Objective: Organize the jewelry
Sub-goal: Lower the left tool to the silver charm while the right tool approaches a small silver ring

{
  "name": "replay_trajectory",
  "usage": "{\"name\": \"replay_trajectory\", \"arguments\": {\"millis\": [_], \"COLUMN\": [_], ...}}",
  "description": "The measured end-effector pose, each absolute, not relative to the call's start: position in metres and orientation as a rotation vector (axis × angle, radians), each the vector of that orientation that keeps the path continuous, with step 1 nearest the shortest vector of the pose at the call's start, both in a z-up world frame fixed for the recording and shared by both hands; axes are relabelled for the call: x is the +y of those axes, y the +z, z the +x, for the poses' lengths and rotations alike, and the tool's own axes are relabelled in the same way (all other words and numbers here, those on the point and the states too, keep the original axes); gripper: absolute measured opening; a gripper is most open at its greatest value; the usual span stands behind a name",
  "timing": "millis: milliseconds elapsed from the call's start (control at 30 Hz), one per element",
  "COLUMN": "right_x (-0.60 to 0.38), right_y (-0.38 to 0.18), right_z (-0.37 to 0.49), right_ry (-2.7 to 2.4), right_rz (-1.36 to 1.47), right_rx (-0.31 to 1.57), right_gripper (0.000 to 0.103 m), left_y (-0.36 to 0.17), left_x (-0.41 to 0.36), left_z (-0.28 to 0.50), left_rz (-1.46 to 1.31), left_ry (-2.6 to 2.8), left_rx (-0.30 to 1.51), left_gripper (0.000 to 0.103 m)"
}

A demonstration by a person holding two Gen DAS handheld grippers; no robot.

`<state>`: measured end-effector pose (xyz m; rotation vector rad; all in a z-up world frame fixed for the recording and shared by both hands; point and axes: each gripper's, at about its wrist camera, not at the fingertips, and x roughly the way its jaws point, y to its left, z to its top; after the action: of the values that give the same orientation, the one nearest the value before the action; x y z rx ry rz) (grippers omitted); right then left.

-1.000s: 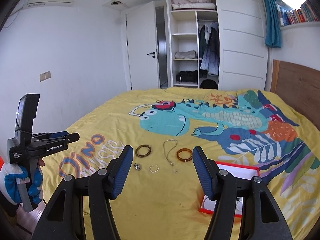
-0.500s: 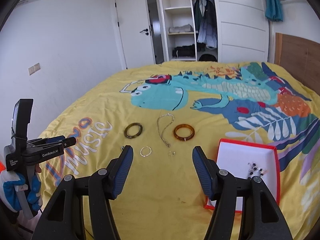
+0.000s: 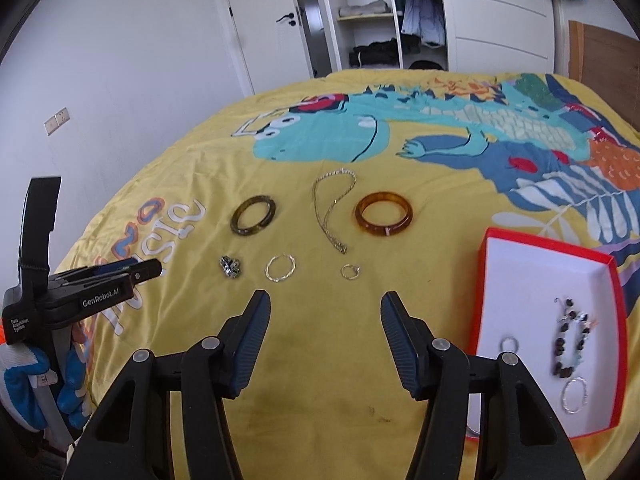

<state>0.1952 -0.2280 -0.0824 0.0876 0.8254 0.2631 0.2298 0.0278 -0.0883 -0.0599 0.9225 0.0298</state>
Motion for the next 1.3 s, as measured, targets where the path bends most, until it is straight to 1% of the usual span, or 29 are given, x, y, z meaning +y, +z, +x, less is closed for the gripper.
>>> {"name": "replay_trajectory", "arguments": {"millis": [267, 767, 833, 900, 1000, 1300], "right_x": [-0.218, -0.207, -0.21, -0.212, -0.215, -0.216], "right_y": [-0.114, -0.16, -0.164, -0.167, -0.173, -0.186], "right_z": [0.218, 0.253, 0.259, 0.266, 0.277, 0.298], "right_ry": [0.281, 0.276, 0.26, 0.242, 0.217, 0.192], "right_rz": [0.098, 0.119, 0.128, 0.138, 0.152, 0.164], "right_rx": [0.868, 0.913, 0.913, 0.913, 0.916, 0.911], "right_gripper": [0.051, 0.048, 0.047, 0.043, 0.039, 0.036], "left_y": [-0.119, -0.158, -0.161, -0.162, -0.165, -0.159], "left_x": [0.022, 0.023, 0.024, 0.025, 0.026, 0.032], "left_z": [0.257, 0.293, 0.294, 0.296, 0.298, 0.293], "left_rz": [-0.086, -0.109, -0.112, -0.118, -0.132, -0.199], "left_ry": [0.038, 0.056, 0.054, 0.053, 0.049, -0.02], "left_rx": [0.934, 0.929, 0.921, 0.915, 0.911, 0.86], "left_gripper": [0.04, 0.04, 0.04, 0.04, 0.04, 0.04]}}
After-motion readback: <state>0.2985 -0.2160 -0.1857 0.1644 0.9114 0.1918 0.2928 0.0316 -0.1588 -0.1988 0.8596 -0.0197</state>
